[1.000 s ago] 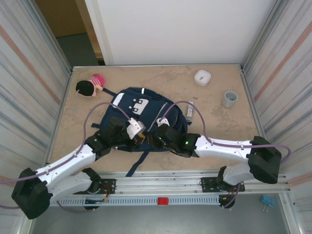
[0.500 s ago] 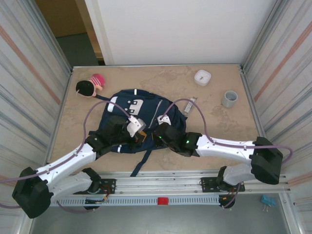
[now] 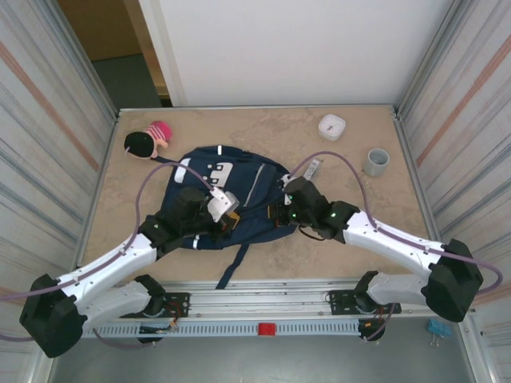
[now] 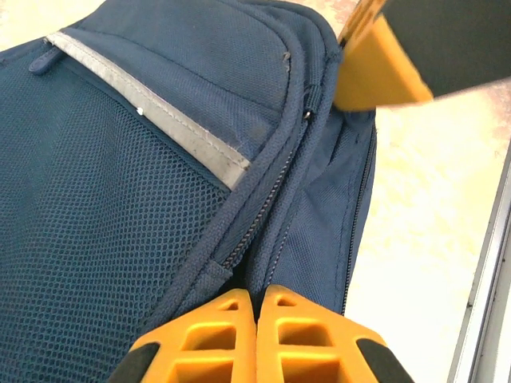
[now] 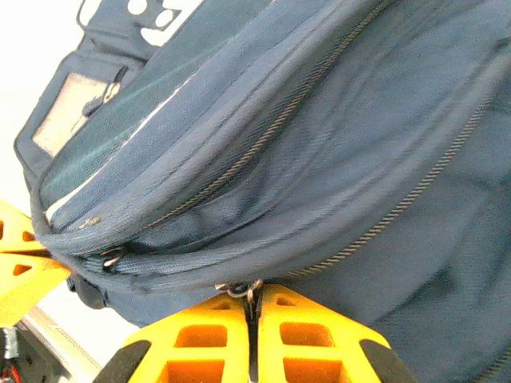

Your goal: Pack the student bag

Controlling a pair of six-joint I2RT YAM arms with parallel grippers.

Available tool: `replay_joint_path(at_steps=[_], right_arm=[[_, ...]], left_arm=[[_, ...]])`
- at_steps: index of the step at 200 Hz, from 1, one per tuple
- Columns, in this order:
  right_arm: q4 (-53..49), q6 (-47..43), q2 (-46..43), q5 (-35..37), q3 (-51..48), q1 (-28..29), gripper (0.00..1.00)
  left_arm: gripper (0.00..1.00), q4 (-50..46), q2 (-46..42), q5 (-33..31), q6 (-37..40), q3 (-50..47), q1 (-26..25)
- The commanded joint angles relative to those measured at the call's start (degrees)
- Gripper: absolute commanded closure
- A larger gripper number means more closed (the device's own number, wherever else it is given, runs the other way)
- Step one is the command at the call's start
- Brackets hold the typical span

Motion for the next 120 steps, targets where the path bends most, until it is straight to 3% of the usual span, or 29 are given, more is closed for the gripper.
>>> replay_joint_path(at_steps=[1,36,70,95,103,120], right_arm=[[-4.1,-2.5,-3.2,-1.4,-1.4,-6.4,1.00],[-5.3,-5.6,-3.4,-9.5,-1.9,-13.2,1.00],[-4.8,-8.8,-1.8,-16.8,-1.4,-14.1,1.00],[-3.1,-8.1,-1.6,-19.5,-2.0,-13.4,1.00],[-3.2,-8.0,-1.5,-19.3,-2.1,-13.1,1.00],[-3.8,-6.9,-1.4,-19.3,-1.9,-11.9,1.00]], left_arm=[[1.00,-4.9,-3.0,-1.1,0.7,0.8,1.7],[1.00,-6.3,-4.4,-2.4,1.2,0.3,2.3],[1.00,-7.1,-3.9,-0.3,-0.4,0.9,2.2],[0.73,-3.5,-6.0,2.2,-11.3,-1.3,2.2],[0.63,-3.6,-7.3,0.2,-17.0,-2.1,2.3],[0.45,-9.1,-10.8,-10.2,-31.3,-3.1,2.3]])
